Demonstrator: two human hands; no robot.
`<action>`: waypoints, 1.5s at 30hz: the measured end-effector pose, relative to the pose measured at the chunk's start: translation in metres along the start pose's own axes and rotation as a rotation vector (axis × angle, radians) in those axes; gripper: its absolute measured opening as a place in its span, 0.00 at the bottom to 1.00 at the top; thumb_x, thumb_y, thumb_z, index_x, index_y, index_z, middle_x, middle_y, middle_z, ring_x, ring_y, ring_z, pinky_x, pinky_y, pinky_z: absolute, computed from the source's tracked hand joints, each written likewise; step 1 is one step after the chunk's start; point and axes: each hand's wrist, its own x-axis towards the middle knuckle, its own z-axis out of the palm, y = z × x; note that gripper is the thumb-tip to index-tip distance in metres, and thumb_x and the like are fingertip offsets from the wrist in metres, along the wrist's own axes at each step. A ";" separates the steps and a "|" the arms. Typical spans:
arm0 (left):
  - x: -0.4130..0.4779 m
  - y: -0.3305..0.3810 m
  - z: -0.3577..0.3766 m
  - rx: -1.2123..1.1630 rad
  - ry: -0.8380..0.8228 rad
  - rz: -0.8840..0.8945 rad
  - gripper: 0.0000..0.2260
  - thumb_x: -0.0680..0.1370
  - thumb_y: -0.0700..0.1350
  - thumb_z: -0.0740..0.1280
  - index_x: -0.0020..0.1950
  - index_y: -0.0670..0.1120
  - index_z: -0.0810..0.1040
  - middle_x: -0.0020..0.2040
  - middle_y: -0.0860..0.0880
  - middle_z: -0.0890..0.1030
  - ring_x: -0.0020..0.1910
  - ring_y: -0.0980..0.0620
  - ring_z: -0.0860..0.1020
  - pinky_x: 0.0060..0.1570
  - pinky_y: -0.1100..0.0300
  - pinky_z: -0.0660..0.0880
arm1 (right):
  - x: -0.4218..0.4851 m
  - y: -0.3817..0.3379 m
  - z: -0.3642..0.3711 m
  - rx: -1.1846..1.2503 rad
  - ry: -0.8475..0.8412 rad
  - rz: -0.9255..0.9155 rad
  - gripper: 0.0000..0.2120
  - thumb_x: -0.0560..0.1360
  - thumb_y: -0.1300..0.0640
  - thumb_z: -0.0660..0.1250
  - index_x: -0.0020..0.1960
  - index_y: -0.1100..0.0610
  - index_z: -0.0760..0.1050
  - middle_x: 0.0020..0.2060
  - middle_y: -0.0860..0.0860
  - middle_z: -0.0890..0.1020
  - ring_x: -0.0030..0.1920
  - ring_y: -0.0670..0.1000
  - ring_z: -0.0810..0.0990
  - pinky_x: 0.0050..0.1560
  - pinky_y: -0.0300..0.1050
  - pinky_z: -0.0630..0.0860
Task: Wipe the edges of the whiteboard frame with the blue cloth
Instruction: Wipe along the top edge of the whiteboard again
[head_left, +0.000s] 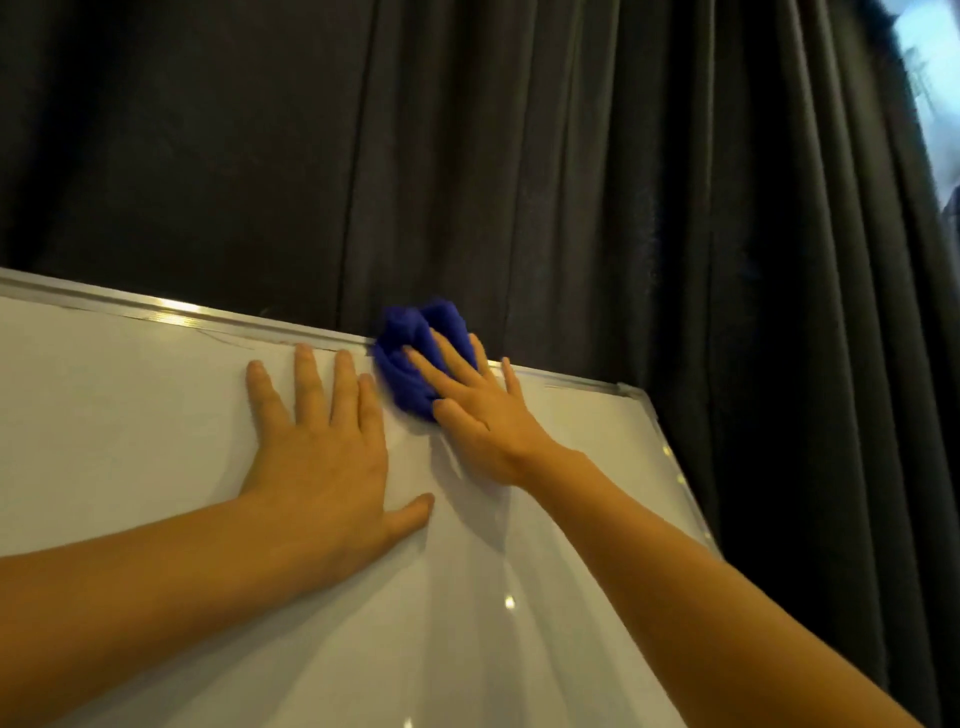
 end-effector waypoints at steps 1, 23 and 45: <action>0.002 0.001 0.002 -0.003 0.006 0.023 0.53 0.66 0.79 0.39 0.78 0.42 0.36 0.79 0.36 0.39 0.75 0.28 0.38 0.69 0.25 0.41 | -0.003 0.021 -0.005 -0.032 0.021 0.084 0.26 0.79 0.42 0.42 0.76 0.32 0.42 0.79 0.40 0.42 0.79 0.52 0.35 0.74 0.60 0.30; 0.061 0.176 -0.007 -0.040 -0.190 -0.235 0.53 0.66 0.79 0.43 0.78 0.42 0.36 0.79 0.39 0.36 0.76 0.29 0.38 0.70 0.26 0.47 | -0.048 0.163 0.004 0.027 0.010 -0.083 0.28 0.80 0.40 0.47 0.79 0.39 0.45 0.80 0.47 0.42 0.77 0.63 0.34 0.72 0.64 0.30; 0.070 0.243 -0.005 -0.037 -0.200 -0.143 0.45 0.56 0.78 0.28 0.63 0.53 0.16 0.76 0.38 0.28 0.73 0.27 0.32 0.68 0.24 0.40 | -0.062 0.253 -0.020 0.037 0.064 0.263 0.34 0.79 0.33 0.44 0.80 0.45 0.42 0.80 0.50 0.42 0.77 0.62 0.33 0.73 0.57 0.29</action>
